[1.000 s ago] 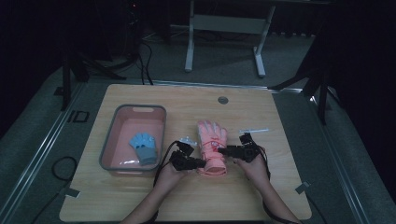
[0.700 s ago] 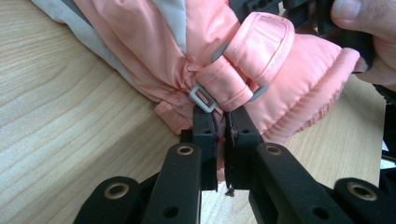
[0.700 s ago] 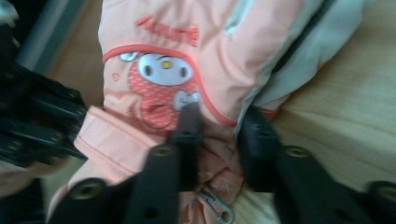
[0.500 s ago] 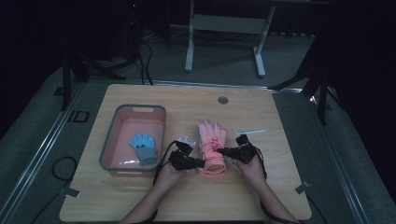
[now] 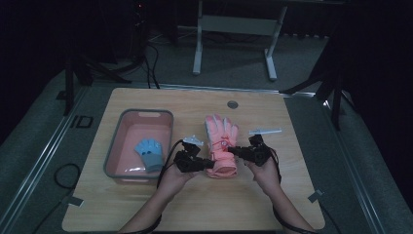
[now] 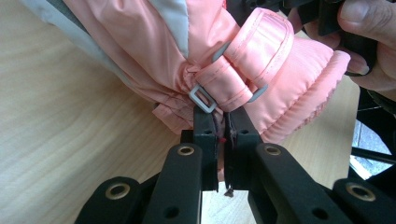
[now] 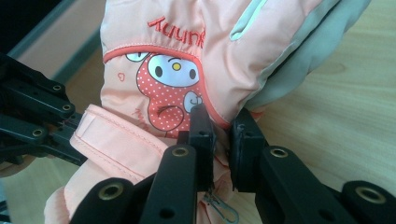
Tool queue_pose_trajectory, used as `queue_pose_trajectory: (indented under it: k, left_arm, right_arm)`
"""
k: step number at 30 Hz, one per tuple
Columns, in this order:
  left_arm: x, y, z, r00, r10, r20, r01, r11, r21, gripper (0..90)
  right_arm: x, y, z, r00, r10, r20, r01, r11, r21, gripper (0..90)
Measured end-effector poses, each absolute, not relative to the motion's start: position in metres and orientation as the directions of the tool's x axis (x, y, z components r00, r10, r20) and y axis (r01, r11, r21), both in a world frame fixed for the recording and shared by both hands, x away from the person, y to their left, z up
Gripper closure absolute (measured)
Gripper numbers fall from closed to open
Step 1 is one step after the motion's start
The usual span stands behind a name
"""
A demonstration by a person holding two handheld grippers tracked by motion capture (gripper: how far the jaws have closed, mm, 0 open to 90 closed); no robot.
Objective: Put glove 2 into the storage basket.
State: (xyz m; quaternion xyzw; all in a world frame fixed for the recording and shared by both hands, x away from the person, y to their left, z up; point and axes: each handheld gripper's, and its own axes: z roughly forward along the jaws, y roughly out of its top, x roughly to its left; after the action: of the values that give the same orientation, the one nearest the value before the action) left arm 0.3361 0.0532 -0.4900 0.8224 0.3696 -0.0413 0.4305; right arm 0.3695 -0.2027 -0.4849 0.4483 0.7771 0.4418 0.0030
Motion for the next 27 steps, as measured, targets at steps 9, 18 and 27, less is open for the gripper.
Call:
queue_pose_trajectory:
  k: [9,18,27]
  left_arm:
    - [0.336,0.065,-0.467,0.742,0.570,-0.354,0.617,-0.373,0.693,85.7]
    - [0.336,0.084,-0.450,0.742,0.579,-0.338,0.609,-0.372,0.701,85.7]
    - [0.336,0.125,-0.415,0.737,0.608,-0.296,0.596,-0.376,0.710,85.7]
  right_arm:
    - [0.369,-0.193,-0.463,-0.621,0.684,0.383,0.665,0.201,0.719,81.2]
    - [0.371,-0.175,-0.447,-0.635,0.674,0.377,0.652,0.207,0.729,81.1]
    - [0.378,-0.135,-0.416,-0.675,0.643,0.363,0.613,0.214,0.761,81.1]
